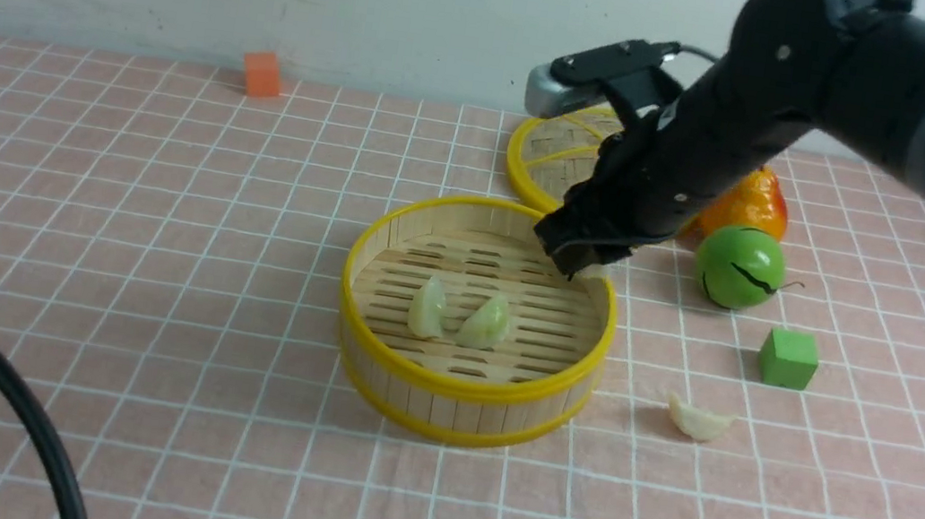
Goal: Put the dumplings into the steamer on the table with the pink tablecloth.
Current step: 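Place the dumpling in the bamboo steamer basket with the right gripper, then reach for and grasp a dumpling lying on the table beside the steamer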
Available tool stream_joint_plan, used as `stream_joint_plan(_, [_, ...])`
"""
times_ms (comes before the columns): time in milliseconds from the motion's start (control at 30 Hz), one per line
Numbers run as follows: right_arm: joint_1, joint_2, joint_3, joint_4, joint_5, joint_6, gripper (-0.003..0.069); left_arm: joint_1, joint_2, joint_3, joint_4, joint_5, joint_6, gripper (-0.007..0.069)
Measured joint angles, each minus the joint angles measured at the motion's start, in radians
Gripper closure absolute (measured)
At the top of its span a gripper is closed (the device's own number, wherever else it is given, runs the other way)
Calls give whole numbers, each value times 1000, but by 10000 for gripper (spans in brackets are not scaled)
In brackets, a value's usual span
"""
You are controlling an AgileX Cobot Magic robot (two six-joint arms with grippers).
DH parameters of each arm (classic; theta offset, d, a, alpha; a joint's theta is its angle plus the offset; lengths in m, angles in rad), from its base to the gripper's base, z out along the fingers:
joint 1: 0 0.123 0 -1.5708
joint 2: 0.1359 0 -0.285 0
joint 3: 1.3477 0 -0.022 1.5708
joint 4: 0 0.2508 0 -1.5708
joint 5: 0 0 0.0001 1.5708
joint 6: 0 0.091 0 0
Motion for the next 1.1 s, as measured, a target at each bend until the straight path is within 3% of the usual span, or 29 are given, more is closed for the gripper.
stream_joint_plan(300, [0,242,-145,0,3,6,456,0,0,0,-22,0,0,638])
stream_joint_plan(500, [0,244,-150,-8,0,6,290,0,0,0,-21,1,1,638])
stream_joint_plan(600, [0,203,-169,-45,62,6,190,0,0,0,-8,0,3,638])
stream_joint_plan(700, [0,130,-197,-121,195,6,140,0,0,0,5,-2,4,638])
stream_joint_plan(833, [-14,48,-175,-209,257,-14,129,0,0,0,8,-17,4,638])
stream_joint_plan(1100, [-117,-12,125,-226,261,-150,126,0,0,0,8,-26,4,638])
